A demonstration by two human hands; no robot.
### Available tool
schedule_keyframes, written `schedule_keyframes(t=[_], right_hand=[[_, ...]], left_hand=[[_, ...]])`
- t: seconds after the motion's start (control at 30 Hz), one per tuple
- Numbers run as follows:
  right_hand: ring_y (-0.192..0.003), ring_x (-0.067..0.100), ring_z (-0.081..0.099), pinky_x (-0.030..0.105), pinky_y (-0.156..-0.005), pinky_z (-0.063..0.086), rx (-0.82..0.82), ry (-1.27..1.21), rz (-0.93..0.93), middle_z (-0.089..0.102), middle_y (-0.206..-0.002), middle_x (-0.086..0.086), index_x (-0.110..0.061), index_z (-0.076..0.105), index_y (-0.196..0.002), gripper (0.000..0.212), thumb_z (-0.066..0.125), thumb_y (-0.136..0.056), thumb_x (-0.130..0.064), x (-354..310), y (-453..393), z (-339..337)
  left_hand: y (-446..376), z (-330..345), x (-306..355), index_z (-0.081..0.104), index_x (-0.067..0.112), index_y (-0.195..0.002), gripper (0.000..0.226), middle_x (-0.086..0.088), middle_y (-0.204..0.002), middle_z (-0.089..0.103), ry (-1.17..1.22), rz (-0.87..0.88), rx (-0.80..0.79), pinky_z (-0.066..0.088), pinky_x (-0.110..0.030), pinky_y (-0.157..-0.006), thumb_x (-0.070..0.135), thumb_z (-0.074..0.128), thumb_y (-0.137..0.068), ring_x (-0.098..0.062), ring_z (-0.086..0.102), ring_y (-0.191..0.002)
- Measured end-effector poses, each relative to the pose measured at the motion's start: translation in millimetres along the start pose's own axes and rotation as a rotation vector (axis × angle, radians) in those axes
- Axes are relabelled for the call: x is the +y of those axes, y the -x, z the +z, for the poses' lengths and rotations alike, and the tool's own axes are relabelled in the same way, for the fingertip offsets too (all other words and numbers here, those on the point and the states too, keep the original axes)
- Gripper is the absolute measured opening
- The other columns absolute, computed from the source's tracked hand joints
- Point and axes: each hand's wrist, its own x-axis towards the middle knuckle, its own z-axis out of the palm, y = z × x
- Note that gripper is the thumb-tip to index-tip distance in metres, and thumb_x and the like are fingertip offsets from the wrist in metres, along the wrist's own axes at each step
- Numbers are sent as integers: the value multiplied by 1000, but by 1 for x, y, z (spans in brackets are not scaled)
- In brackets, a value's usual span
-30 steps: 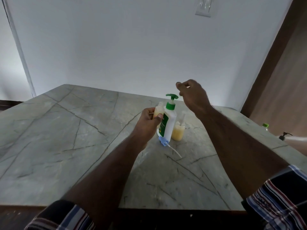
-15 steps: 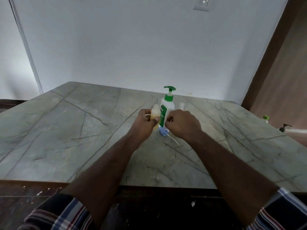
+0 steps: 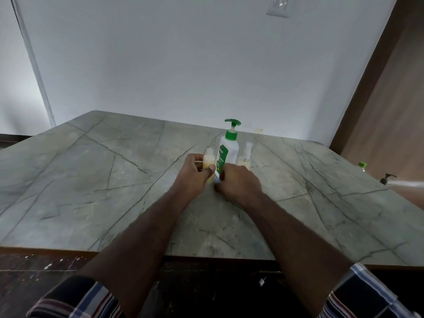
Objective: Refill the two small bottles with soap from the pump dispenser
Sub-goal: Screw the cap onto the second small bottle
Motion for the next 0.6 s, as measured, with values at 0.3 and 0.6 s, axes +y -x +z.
schedule_keyframes(t=[0.3,0.6], right_hand=[[-97,21,62,40,-90,52,-70,-590,115,68,-109,5,-11,70,-111,28,67,-84,-20,0,-5,-49],[-79,9,61,25,-67,45,72,-941,46,67,-93,-2,-17,65,-107,22,68,-85,-14,-4,-10,-102]], left_hand=[[3,-2,0,48,17,-123,32,4,-112,56,89,22,-28,43,-17,-65,21,65,-96,-1,55,-87],[6,-2,5,46,23,-116,26,9,-107,55,89,17,-23,40,-15,-62,22,63,-96,1,53,-82]])
